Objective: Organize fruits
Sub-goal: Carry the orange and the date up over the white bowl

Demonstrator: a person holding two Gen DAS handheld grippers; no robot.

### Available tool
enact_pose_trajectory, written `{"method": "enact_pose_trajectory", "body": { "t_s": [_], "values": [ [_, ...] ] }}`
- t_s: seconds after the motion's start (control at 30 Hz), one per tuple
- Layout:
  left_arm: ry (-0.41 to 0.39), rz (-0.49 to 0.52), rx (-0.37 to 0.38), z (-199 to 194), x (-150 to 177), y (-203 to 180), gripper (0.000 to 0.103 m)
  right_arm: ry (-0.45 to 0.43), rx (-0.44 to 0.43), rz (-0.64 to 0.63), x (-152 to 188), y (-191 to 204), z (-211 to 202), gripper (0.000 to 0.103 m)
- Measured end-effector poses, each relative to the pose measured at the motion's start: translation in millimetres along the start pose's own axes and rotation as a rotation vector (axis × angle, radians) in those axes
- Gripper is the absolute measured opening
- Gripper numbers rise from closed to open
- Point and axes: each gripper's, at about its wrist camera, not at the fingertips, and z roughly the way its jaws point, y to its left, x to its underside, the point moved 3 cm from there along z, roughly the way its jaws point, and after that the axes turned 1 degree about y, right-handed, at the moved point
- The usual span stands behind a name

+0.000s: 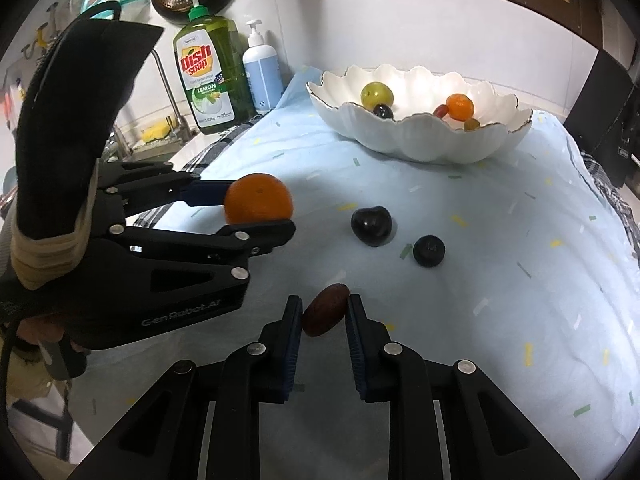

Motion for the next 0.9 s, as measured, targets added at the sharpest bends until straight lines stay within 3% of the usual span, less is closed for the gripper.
{"method": "enact_pose_trajectory", "body": {
  "t_s": [0.4,0.9],
  "values": [
    [-0.038,-0.109,-0.024,-24.9,-0.5,3.7,0.045,-0.041,0.024,-0.036,-9.6,-1.3,-20.4,0.024],
    [-0.140,-0.214,-0.075,-62.4,-22.0,4.4,0.045,-0.168,0.037,-0.057,-43.1,-15.8,-59.5,0.024]
  ]
}}
